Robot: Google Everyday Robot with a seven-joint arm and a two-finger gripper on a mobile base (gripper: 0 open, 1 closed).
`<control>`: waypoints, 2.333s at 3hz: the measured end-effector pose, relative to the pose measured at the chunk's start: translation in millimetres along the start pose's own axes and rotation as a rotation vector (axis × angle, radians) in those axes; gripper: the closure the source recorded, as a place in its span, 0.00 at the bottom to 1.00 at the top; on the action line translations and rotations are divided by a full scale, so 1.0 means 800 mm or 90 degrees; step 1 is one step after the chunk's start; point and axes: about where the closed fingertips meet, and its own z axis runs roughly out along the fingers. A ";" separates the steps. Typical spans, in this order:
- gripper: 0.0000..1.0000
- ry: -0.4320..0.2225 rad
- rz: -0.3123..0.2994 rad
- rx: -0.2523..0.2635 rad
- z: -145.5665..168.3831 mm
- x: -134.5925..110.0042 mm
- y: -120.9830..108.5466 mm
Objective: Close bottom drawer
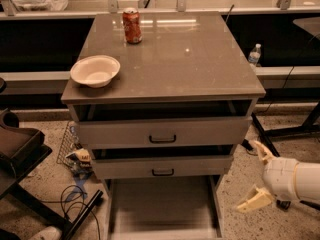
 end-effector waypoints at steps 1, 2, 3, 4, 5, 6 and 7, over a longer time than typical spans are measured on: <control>0.00 0.051 -0.023 0.013 0.023 0.024 0.004; 0.00 0.174 -0.023 0.021 0.012 0.035 0.026; 0.00 0.163 -0.004 0.025 0.012 0.030 0.023; 0.00 0.147 -0.006 -0.004 0.044 0.062 0.042; 0.00 0.130 -0.004 -0.037 0.082 0.126 0.071; 0.25 0.133 -0.020 -0.081 0.118 0.215 0.122; 0.46 0.134 -0.024 -0.095 0.130 0.254 0.151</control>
Offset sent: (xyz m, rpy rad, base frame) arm -0.0396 -0.0150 -0.0253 -0.4241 0.1432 -0.1432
